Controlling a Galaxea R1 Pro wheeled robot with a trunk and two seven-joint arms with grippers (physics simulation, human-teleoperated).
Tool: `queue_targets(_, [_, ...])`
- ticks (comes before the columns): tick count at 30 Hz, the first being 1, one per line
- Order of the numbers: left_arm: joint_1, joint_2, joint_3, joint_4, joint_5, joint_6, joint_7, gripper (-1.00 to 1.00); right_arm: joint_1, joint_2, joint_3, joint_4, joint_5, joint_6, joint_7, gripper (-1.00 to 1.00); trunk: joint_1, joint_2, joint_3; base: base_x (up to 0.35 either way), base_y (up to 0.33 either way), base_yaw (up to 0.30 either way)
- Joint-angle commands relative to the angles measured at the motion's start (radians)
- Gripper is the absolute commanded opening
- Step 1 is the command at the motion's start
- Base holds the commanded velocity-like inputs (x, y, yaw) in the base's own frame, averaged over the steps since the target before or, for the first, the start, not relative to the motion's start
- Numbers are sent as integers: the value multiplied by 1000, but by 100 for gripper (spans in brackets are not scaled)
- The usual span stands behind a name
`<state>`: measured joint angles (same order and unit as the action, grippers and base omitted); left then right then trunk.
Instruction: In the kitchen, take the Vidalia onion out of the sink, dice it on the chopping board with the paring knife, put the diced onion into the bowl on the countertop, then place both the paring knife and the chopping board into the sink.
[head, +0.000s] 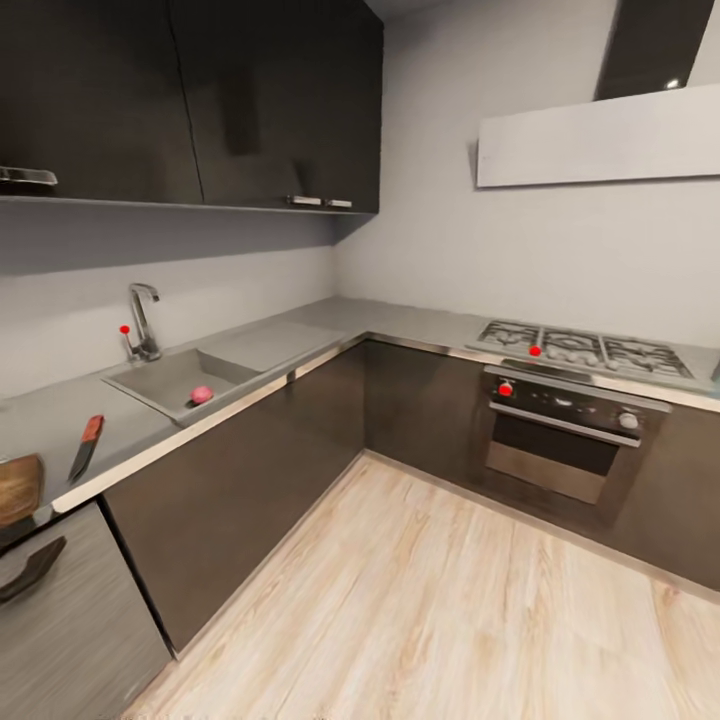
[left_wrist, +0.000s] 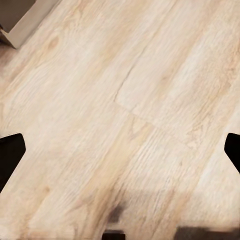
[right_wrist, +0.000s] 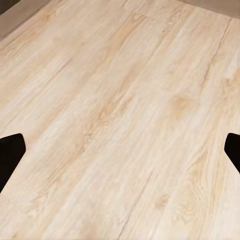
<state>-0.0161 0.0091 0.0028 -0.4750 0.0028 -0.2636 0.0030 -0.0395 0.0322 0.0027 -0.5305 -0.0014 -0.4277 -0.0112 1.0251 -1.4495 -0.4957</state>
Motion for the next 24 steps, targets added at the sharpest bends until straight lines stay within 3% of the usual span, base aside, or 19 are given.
queue_targets(1, [-1,0,0,1,0,-3,1,100,0,0,0,0,0,-3,-1,100,0,-1,-2,0,0,273])
queue_targets(10, [-1,-1,0,1,0,-3,2,100,0,0,0,1,0,-3,-1,100,0,-1,-7,0,-57,273])
queue_targets(24, [-1,-1,0,1,0,-3,1,100,0,0,1,2,3,-3,-3,100,0,-1,-14,0,-290,273])
